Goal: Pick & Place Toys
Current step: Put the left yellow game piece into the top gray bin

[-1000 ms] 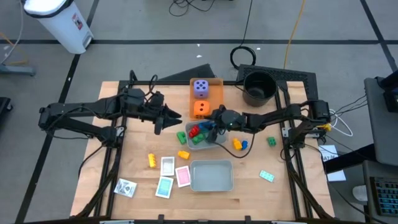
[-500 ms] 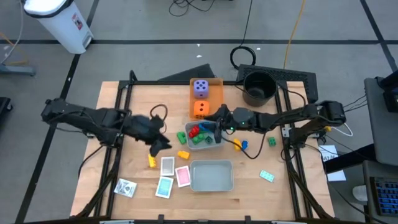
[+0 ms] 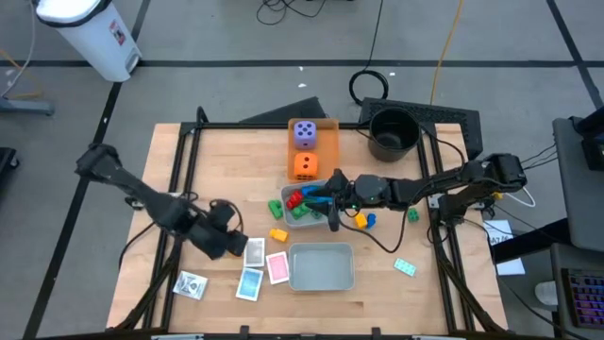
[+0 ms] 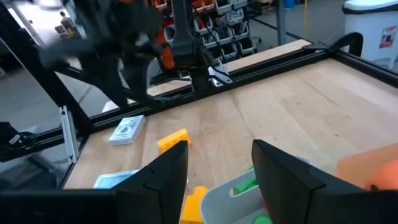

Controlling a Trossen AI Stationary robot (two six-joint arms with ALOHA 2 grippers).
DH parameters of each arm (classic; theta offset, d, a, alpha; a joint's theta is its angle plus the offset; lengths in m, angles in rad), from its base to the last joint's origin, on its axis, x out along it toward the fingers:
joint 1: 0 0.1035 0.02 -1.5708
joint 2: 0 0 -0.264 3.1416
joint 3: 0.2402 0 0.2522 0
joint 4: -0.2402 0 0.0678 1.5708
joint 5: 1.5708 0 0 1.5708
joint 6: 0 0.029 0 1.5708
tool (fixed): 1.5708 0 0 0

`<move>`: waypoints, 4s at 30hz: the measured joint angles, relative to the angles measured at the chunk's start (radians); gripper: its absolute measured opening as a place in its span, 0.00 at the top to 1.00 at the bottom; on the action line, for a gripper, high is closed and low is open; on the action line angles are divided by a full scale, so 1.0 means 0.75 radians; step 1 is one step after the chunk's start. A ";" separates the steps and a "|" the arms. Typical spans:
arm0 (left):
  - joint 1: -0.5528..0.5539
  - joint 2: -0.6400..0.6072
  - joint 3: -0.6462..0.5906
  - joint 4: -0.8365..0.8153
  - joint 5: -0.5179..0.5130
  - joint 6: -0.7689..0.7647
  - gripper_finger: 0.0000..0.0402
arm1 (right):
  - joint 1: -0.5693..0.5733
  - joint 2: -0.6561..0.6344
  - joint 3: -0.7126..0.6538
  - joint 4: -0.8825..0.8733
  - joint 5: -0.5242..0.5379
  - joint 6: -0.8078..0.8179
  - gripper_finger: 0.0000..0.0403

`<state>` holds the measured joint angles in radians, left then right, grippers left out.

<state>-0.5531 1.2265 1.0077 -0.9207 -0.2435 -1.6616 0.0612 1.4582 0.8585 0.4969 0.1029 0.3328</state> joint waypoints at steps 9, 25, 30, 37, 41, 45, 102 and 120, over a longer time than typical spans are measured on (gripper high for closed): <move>-0.029 0.268 -0.001 -0.093 0.139 -0.318 0.54 | 0.000 0.000 0.000 -0.022 0.000 0.029 0.58; -0.022 0.378 -0.166 -0.055 0.374 -0.475 0.54 | 0.000 0.000 0.000 -0.025 0.000 0.030 0.58; -0.021 0.368 -0.196 0.085 0.345 -0.476 0.54 | 0.000 0.000 0.000 -0.027 0.000 0.036 0.58; 0.031 0.368 -0.196 0.121 0.302 -0.470 0.54 | 0.000 0.000 0.000 -0.043 0.000 0.060 0.58; 0.085 0.368 -0.197 0.106 0.302 -0.428 0.54 | -0.001 0.000 0.000 -0.043 0.000 0.060 0.58; 0.150 0.368 -0.197 0.105 0.300 -0.343 0.54 | -0.001 0.000 0.000 -0.042 0.000 0.060 0.58; 0.292 0.369 -0.313 0.003 0.388 -0.137 0.67 | -0.001 0.000 0.000 -0.042 0.006 0.060 0.58; 0.291 0.241 -0.313 -0.020 0.439 0.088 0.76 | -0.001 0.001 0.000 -0.028 0.001 0.055 0.58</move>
<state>-0.3347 1.4072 0.7731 -0.9357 0.0857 -1.5958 0.0608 1.4586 0.8585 0.4762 0.1040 0.3737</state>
